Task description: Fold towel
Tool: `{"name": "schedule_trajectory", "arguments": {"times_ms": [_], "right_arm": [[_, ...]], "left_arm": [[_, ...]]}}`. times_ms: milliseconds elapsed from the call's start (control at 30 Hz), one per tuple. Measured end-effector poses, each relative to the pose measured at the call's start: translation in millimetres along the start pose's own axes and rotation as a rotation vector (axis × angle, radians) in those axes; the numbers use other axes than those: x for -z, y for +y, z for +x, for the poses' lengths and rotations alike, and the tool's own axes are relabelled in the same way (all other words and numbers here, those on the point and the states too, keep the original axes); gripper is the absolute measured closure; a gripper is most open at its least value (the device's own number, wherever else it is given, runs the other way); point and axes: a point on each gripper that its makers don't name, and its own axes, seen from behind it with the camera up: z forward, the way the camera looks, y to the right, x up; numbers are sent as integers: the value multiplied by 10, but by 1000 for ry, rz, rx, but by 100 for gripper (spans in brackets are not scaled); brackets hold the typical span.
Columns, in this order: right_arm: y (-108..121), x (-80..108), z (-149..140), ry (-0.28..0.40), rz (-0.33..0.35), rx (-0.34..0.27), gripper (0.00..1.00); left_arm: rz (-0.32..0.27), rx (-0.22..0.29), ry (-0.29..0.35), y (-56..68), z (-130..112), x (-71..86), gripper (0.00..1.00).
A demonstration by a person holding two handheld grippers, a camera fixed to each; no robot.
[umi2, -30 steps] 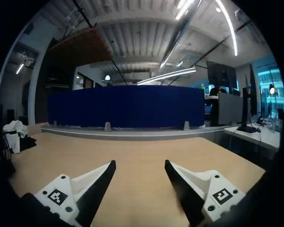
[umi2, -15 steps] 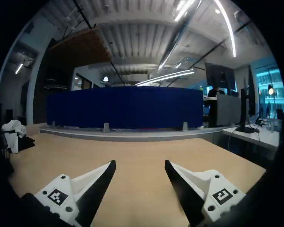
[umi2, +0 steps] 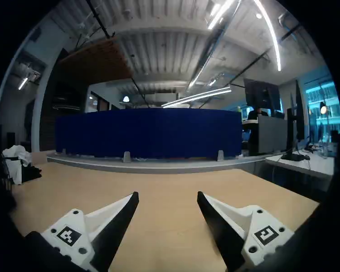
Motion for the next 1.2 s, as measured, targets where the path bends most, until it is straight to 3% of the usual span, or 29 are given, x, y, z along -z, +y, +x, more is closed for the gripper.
{"name": "schedule_trajectory", "arguments": {"times_ms": [1200], "right_arm": [[19,60,-30,1,1,1,0]], "left_arm": [[0,1,1,-5,-26,1,6]]}}
